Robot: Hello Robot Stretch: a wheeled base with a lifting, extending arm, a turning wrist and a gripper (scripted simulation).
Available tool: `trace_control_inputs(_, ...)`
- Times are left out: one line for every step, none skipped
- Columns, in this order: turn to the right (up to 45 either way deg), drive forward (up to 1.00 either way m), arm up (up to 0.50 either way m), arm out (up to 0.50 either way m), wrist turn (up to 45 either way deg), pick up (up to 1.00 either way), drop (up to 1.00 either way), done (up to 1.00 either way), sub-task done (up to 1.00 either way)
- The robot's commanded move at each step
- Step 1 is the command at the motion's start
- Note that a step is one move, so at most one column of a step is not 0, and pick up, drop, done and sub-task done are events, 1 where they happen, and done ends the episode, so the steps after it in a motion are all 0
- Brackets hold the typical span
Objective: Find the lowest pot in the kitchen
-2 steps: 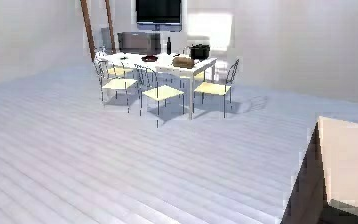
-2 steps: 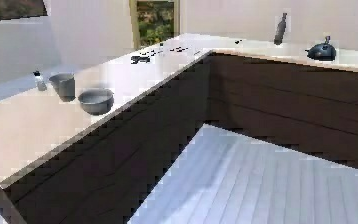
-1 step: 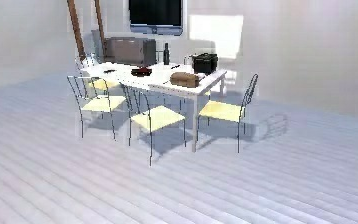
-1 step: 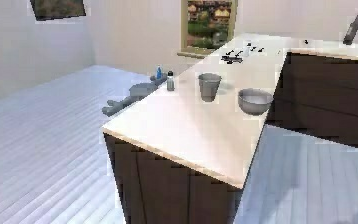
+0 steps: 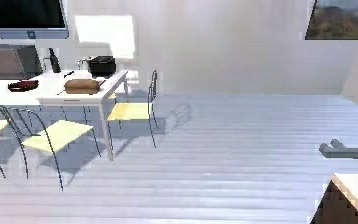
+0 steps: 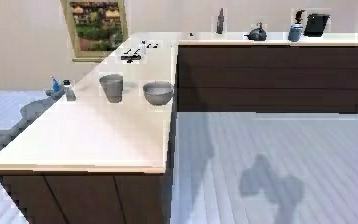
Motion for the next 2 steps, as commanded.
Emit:
trace_control_inputs(0.0, 0.65, 0.0, 0.0, 0.0, 0.0, 0.0, 0.0, 0.0)
trace_control_inputs(18.0, 0.0, 0.0, 0.0, 0.0, 0.0, 0.0, 0.0, 0.0)
